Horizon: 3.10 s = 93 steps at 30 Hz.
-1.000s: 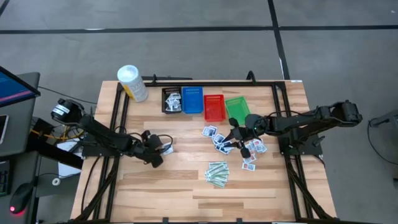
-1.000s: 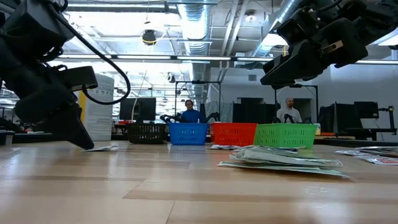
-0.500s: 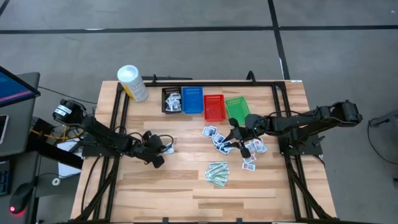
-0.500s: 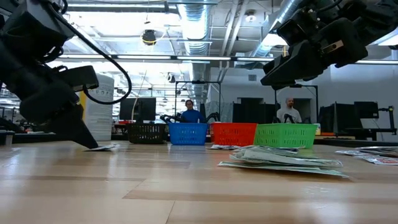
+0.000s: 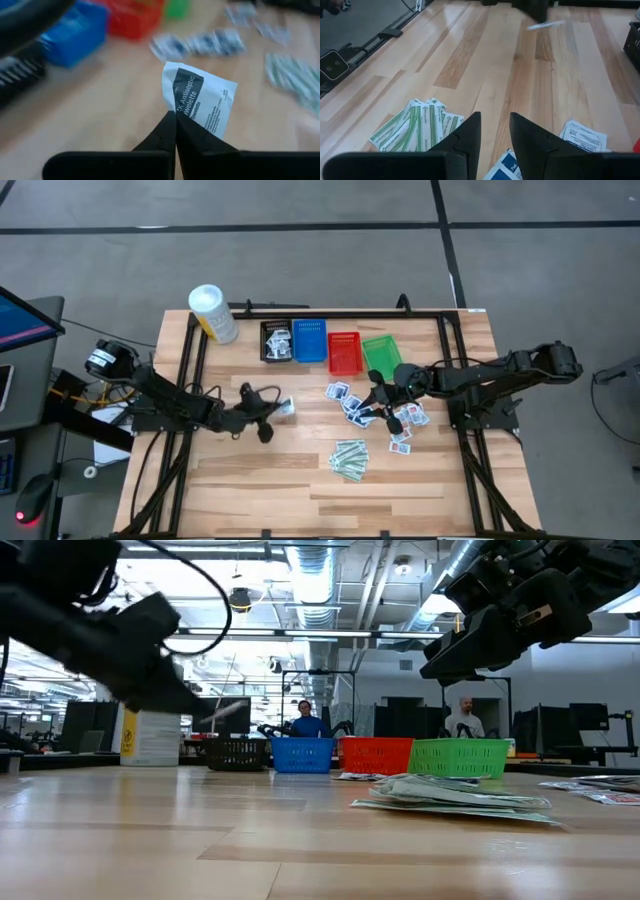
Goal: Pick & Place First Aid Supplies
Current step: Put the gray pad into the black bin, then put the orange pad into the green bin
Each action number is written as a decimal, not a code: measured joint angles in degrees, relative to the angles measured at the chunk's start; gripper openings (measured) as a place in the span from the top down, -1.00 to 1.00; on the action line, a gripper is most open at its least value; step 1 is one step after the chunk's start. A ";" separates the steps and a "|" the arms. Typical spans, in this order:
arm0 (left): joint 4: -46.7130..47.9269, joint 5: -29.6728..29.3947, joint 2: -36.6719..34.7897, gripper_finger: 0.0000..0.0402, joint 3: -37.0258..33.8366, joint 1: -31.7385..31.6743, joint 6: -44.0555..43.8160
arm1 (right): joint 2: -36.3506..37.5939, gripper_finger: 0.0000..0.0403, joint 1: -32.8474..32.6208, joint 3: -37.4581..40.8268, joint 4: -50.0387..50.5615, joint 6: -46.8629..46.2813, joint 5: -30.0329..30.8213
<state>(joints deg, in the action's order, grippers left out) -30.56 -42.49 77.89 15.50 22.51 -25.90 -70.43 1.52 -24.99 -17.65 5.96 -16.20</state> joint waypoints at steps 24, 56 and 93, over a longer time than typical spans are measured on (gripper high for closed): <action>-3.63 11.20 -7.99 0.96 3.86 -38.65 14.78 | 0.00 0.52 0.11 0.00 -4.06 0.57 0.02; -3.33 28.79 -3.23 0.36 3.71 -42.06 18.40 | -0.07 0.52 3.91 0.00 -3.67 -4.33 0.34; -11.79 30.22 -3.26 0.42 3.07 -15.02 15.11 | 4.35 0.52 -9.88 0.00 36.48 -16.06 22.23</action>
<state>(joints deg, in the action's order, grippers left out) -42.35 -12.28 74.63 18.57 7.49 -10.80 -66.09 -8.36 -24.99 18.83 -10.10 6.03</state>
